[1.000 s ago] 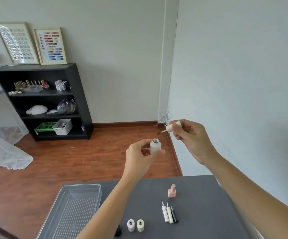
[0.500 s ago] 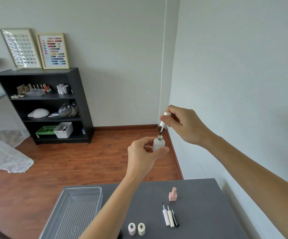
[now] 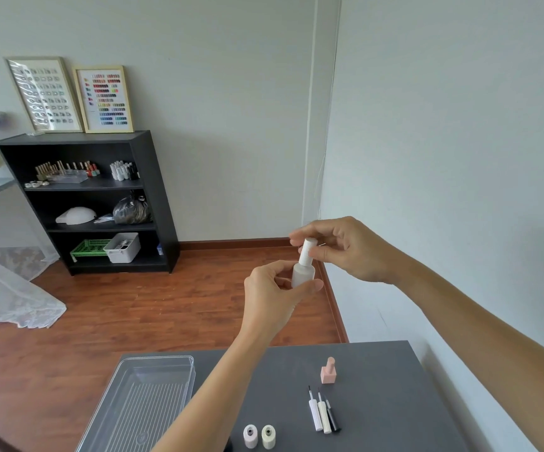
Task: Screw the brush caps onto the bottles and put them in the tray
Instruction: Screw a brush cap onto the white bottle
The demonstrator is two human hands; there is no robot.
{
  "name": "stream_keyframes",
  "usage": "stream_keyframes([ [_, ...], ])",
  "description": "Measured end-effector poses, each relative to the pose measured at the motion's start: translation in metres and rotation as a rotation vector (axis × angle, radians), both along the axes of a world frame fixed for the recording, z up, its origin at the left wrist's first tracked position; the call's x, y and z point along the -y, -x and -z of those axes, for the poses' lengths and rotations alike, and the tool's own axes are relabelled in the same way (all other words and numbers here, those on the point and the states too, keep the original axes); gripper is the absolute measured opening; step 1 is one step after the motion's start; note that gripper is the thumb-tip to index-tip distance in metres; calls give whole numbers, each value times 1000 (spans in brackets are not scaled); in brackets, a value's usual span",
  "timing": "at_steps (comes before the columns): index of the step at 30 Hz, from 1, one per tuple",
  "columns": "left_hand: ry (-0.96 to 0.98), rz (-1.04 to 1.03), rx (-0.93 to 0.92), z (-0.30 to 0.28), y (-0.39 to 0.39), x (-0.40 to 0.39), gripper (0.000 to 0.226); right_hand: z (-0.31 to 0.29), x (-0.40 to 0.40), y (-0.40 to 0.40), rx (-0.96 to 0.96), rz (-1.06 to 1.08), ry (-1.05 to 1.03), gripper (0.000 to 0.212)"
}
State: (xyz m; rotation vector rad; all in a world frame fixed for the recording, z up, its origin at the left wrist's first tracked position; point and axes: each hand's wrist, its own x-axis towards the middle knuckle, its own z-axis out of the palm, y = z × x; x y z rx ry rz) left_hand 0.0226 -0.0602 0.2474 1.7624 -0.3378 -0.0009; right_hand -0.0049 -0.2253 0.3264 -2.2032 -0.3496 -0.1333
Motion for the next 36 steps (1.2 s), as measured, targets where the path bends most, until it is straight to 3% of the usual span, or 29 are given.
stream_keyframes([
  [4, -2, 3, 3, 1, 1, 3, 26, -3, -1, -3, 107, 124, 29, 14],
  [8, -8, -3, 13, 0, 1, 6, 26, 3, -8, -8, 210, 281, 150, 55],
  [10, -16, 3, 17, 0, 2, 8, 26, 6, -10, -9, 210, 302, 217, 65],
  [14, 4, 5, 13, 1, 0, 7, 27, 4, 1, -5, 107, 91, 148, 31],
  [16, -4, -3, 12, 2, -1, 6, 29, 3, 7, -2, 53, 11, 91, 27],
  [20, -20, 11, 24, 4, 0, 9, 26, 1, 9, -4, 109, 124, 120, 8],
  [21, -18, 11, 26, 4, 1, 10, 25, 1, 8, -4, 126, 159, 139, 7],
  [25, -17, 15, 30, 3, 1, 14, 26, 8, 1, -8, 205, 289, 213, 50],
  [27, -12, 21, 28, 2, 1, 14, 26, 11, 0, -7, 206, 304, 222, 59],
  [31, 10, 28, 4, 1, -1, 12, 25, 10, 9, -4, 82, 111, 40, 34],
  [33, 13, 27, -1, 1, -2, 11, 27, 11, 11, -2, 12, 47, -88, 33],
  [36, 10, 29, 4, 2, -2, 12, 24, 14, 9, -4, 74, 134, -137, 24],
])
